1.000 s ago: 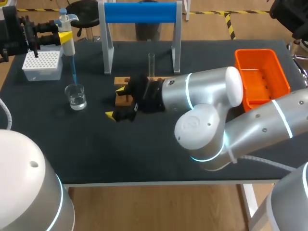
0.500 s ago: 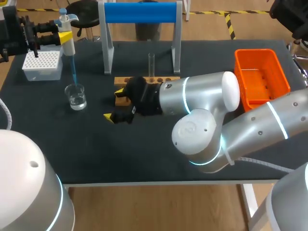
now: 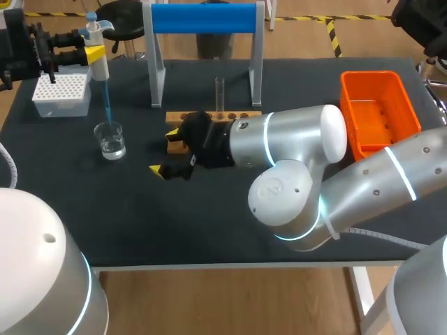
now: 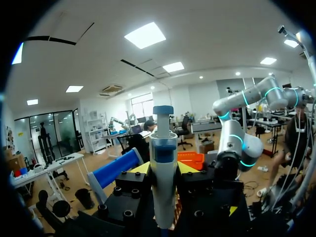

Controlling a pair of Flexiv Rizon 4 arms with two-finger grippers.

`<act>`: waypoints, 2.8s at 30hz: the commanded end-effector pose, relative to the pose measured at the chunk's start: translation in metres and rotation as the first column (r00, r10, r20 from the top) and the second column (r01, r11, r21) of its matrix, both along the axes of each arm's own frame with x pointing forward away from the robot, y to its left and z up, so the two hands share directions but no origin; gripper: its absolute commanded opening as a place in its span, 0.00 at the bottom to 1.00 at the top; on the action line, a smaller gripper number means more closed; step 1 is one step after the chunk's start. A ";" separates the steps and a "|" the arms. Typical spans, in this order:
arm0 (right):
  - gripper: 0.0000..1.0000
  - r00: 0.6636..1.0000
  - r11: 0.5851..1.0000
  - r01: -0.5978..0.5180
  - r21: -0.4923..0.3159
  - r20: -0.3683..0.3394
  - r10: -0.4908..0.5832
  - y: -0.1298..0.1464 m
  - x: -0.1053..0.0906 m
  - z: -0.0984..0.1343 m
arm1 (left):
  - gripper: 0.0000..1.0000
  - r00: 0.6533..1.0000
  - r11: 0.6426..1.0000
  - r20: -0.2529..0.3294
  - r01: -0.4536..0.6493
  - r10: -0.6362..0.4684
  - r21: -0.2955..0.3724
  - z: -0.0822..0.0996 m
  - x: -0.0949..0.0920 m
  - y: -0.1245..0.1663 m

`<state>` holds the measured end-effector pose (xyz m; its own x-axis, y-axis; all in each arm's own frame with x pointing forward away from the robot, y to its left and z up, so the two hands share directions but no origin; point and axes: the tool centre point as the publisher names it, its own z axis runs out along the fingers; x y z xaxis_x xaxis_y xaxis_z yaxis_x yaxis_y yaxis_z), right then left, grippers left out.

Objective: Invert the test tube, pick up the pipette, mount the tip to pipette, aspirate from beaker and dispense into the tube, eject the tip, return the pipette, and cap with the stopper.

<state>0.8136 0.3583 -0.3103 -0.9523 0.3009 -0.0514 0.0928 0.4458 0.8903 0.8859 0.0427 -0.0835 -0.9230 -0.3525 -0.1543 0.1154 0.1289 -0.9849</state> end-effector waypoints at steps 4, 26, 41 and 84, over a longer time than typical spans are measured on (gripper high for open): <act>1.00 1.000 1.000 0.004 -0.001 0.002 -0.004 0.001 -0.001 -0.001 | 0.00 1.000 1.000 0.002 -0.001 0.001 -0.002 0.000 -0.001 0.000; 1.00 1.000 1.000 0.004 -0.001 0.002 -0.004 0.001 -0.001 -0.001 | 0.00 0.999 0.999 -0.006 -0.034 0.034 -0.022 -0.020 0.007 0.011; 1.00 1.000 1.000 0.004 -0.001 0.002 -0.004 0.001 -0.001 -0.001 | 0.00 0.998 0.997 -0.021 -0.053 0.052 -0.054 -0.045 0.020 0.025; 1.00 1.000 1.000 0.004 -0.001 0.002 -0.004 0.001 -0.001 -0.001 | 0.00 0.996 0.994 -0.063 -0.072 0.067 -0.079 -0.094 0.044 0.036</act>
<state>0.8132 0.3592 -0.3107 -0.9515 0.3029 -0.0532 0.0921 0.4456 0.8905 0.9297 0.0787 -0.1756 -0.9032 -0.4240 -0.0664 0.0466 0.0570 -0.9973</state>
